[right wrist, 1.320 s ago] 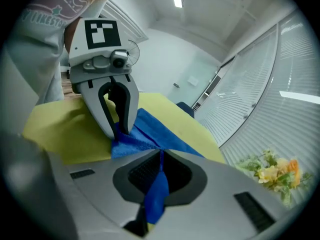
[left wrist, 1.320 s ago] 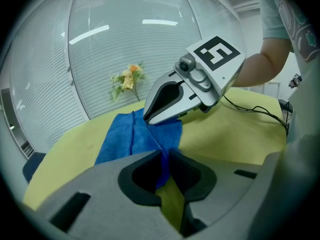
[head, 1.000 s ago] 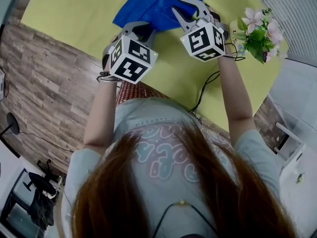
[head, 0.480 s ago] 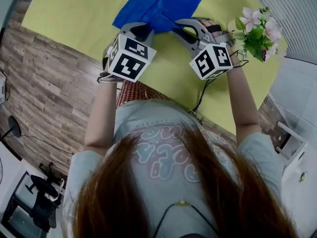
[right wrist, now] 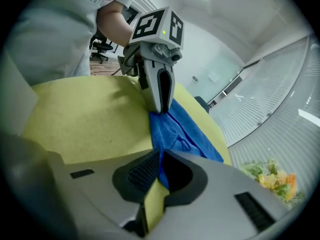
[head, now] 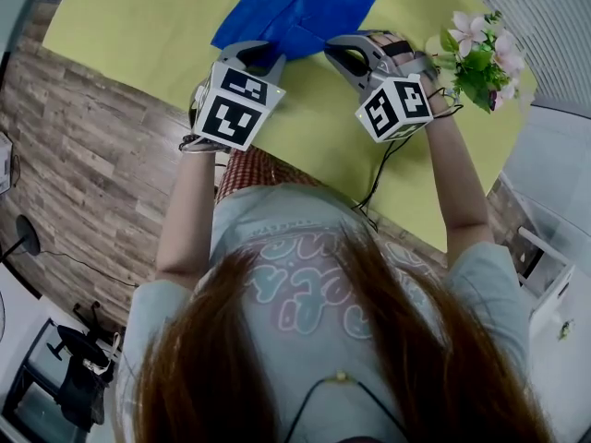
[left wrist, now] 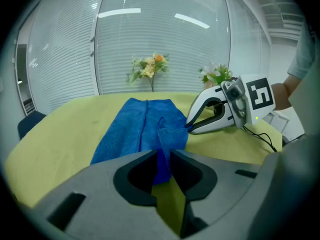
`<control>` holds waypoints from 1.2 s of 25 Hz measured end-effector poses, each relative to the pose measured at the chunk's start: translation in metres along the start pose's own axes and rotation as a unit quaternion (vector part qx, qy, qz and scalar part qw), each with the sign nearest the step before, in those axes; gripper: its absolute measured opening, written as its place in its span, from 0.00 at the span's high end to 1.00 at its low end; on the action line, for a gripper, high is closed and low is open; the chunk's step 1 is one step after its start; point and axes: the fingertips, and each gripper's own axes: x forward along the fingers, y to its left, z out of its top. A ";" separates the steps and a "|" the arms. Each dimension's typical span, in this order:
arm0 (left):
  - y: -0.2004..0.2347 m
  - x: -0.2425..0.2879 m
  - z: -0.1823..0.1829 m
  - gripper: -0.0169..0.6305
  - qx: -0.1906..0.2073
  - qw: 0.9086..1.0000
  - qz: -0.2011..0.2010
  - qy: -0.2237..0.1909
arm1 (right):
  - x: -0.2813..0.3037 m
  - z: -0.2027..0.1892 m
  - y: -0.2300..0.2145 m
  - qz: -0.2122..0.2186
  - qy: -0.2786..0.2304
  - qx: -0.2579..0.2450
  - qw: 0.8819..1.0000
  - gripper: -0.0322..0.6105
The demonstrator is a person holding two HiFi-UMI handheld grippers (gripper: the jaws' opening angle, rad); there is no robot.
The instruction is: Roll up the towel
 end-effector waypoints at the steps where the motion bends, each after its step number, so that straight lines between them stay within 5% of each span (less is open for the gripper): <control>1: 0.001 -0.006 0.002 0.89 -0.001 1.000 0.004 -0.014 | 0.000 0.000 0.001 0.002 0.000 0.001 1.000 0.91; 4: 0.000 -0.034 0.016 0.88 0.041 0.996 0.029 -0.078 | -0.001 0.000 0.002 0.005 0.001 0.007 1.000 0.91; 6: -0.016 -0.042 0.021 0.88 0.125 0.987 0.027 -0.092 | -0.001 -0.001 0.001 0.003 0.001 0.013 1.000 0.91; 9: -0.037 -0.026 0.009 0.87 0.260 0.965 0.018 -0.038 | -0.001 0.000 0.001 0.003 0.000 0.022 1.000 0.91; 11: -0.034 -0.011 -0.002 0.86 0.302 0.953 0.026 0.002 | -0.003 0.001 0.002 0.007 -0.001 0.031 0.999 0.91; 18: -0.022 -0.002 -0.009 0.93 0.305 0.951 0.021 0.044 | -0.008 0.005 0.005 0.012 -0.006 0.057 0.998 0.91; 30: -0.047 -0.051 -0.051 0.94 0.260 0.965 0.003 0.033 | -0.038 0.053 0.060 0.084 -0.043 0.100 0.991 0.92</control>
